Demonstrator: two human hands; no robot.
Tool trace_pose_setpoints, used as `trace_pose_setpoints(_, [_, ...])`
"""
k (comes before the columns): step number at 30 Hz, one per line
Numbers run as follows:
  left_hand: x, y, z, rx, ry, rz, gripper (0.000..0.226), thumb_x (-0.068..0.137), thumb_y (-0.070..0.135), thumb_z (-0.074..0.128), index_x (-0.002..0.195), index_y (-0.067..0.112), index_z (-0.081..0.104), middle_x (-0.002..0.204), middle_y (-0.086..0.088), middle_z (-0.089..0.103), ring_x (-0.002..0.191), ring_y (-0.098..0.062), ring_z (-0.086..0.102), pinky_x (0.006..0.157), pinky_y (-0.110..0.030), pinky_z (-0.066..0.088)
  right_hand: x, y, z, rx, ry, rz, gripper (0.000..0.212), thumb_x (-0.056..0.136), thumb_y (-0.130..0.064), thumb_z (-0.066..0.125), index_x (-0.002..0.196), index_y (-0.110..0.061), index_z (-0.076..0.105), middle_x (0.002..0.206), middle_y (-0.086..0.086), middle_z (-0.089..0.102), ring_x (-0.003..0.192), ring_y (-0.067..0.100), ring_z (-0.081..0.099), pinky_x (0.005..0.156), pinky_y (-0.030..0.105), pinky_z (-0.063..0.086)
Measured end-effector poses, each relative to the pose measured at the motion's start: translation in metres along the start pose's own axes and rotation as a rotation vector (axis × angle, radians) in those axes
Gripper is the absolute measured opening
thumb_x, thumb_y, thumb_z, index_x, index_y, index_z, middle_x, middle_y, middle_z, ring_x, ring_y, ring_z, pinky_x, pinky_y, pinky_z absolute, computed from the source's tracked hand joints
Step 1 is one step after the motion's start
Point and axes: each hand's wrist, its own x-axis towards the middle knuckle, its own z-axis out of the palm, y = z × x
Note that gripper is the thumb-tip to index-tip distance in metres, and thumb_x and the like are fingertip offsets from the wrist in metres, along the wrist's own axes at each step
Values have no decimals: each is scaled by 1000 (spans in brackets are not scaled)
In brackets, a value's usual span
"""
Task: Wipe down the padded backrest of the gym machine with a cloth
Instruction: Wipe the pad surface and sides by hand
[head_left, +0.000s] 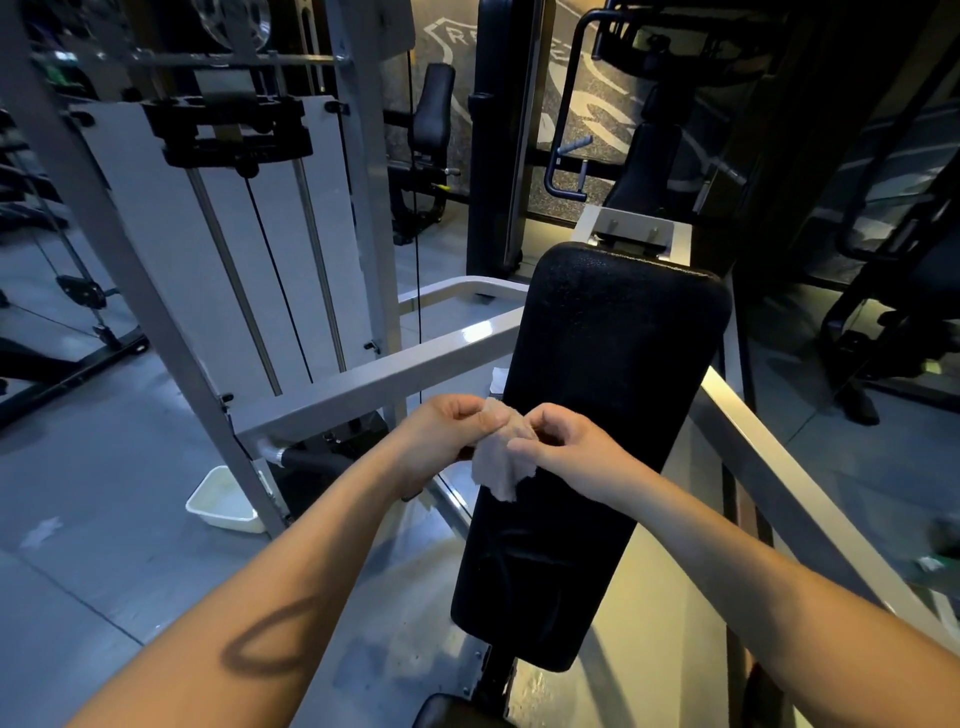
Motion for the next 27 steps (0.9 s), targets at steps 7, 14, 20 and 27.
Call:
trace_pose_setpoints(7, [13, -25, -4, 14, 264, 51, 30, 104, 44, 55, 92, 21, 69, 87, -5, 70, 83, -14, 64, 83, -41, 54, 24, -9, 4, 75, -16, 65, 22, 95, -37, 70, 92, -16, 68, 89, 10, 71, 80, 13, 65, 79, 36, 55])
trace_pose_setpoints(14, [57, -32, 3, -417, 272, -130, 37, 93, 5, 71, 125, 8, 53, 114, -22, 71, 101, -35, 73, 91, -45, 61, 69, -10, -12, 0, 129, 226, 15, 97, -29, 68, 96, -14, 69, 90, 10, 73, 79, 19, 71, 78, 43, 64])
trace_pose_setpoints(20, [110, -17, -25, -724, 475, -254, 29, 91, -9, 67, 119, -11, 60, 111, -26, 71, 92, -34, 73, 82, -48, 63, 114, -29, -80, -896, 402, -151, 17, 95, -20, 62, 111, -17, 64, 114, 2, 56, 110, 20, 50, 94, 32, 44])
trace_pose_setpoints(27, [193, 42, -23, -194, 501, 94, 16, 95, 25, 59, 109, 19, 63, 101, -1, 72, 97, -23, 71, 73, -37, 56, 160, -10, -124, -1321, 600, 15, 77, 95, -61, 34, 151, -9, 34, 138, 18, 48, 125, 36, 47, 108, 48, 36])
